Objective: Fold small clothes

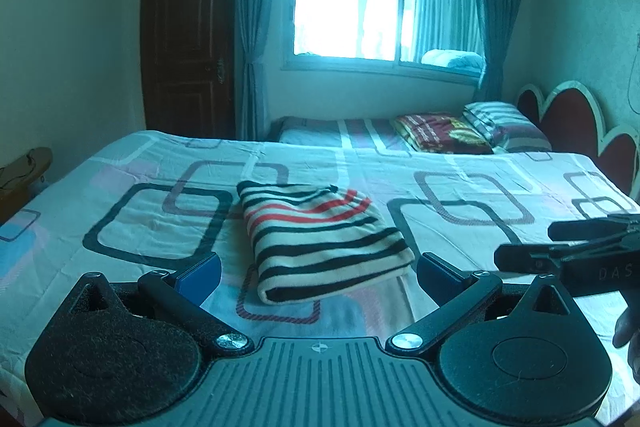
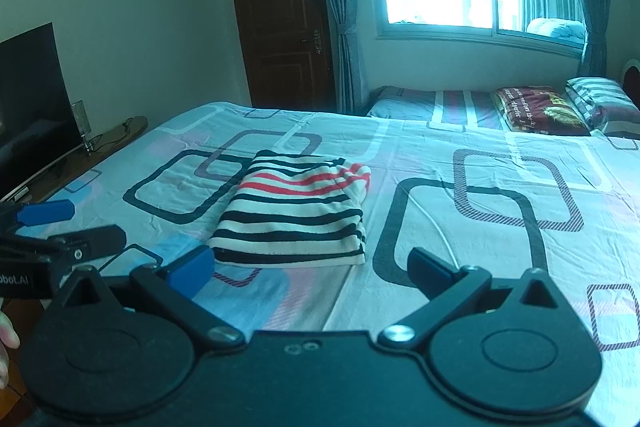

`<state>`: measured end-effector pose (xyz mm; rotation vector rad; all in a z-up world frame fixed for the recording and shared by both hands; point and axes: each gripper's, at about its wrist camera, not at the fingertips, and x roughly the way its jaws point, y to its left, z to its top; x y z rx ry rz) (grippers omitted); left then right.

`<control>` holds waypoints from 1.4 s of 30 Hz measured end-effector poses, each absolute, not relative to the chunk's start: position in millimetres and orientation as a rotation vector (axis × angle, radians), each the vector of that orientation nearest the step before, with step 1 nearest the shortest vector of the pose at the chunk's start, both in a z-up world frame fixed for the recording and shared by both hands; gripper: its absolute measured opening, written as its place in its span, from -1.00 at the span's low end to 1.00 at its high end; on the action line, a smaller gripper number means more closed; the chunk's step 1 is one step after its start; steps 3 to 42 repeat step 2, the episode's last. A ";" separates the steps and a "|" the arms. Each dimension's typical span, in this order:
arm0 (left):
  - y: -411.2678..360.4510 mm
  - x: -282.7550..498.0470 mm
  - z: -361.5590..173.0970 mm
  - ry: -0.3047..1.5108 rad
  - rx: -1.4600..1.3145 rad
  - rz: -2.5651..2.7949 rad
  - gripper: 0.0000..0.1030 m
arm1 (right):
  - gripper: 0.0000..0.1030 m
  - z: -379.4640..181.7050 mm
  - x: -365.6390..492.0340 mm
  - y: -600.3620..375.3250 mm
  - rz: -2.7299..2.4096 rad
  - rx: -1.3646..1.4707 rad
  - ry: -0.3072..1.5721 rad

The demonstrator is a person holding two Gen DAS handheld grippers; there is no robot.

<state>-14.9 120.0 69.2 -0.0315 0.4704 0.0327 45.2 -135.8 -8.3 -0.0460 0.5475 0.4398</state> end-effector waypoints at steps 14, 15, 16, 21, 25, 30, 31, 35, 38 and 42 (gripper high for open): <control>121.3 -14.4 69.9 0.478 -0.046 0.035 1.00 | 0.99 -8.4 45.1 -134.7 0.444 -0.049 0.547; 121.3 -14.4 69.9 0.478 -0.046 0.035 1.00 | 0.99 -8.4 45.1 -134.7 0.444 -0.049 0.547; 121.3 -14.4 69.9 0.478 -0.046 0.035 1.00 | 0.99 -8.4 45.1 -134.7 0.444 -0.049 0.547; 121.3 -14.4 69.9 0.478 -0.046 0.035 1.00 | 0.99 -8.4 45.1 -134.7 0.444 -0.049 0.547; 121.3 -14.4 69.9 0.478 -0.046 0.035 1.00 | 0.99 -8.4 45.1 -134.7 0.444 -0.049 0.547; 121.3 -14.4 69.9 0.478 -0.046 0.035 1.00 | 0.99 -8.4 45.1 -134.7 0.444 -0.049 0.547; 121.3 -14.4 69.9 0.478 -0.046 0.035 1.00 | 0.99 -8.4 45.1 -134.7 0.444 -0.049 0.547; 121.3 -14.4 69.9 0.478 -0.046 0.035 1.00 | 0.99 -8.4 45.1 -134.7 0.444 -0.049 0.547; 121.3 -14.4 69.9 0.478 -0.046 0.035 1.00 | 0.99 -8.4 45.1 -134.7 0.444 -0.049 0.547; 121.3 -14.4 69.9 0.478 -0.046 0.035 1.00 | 0.99 -8.4 45.1 -134.7 0.444 -0.049 0.547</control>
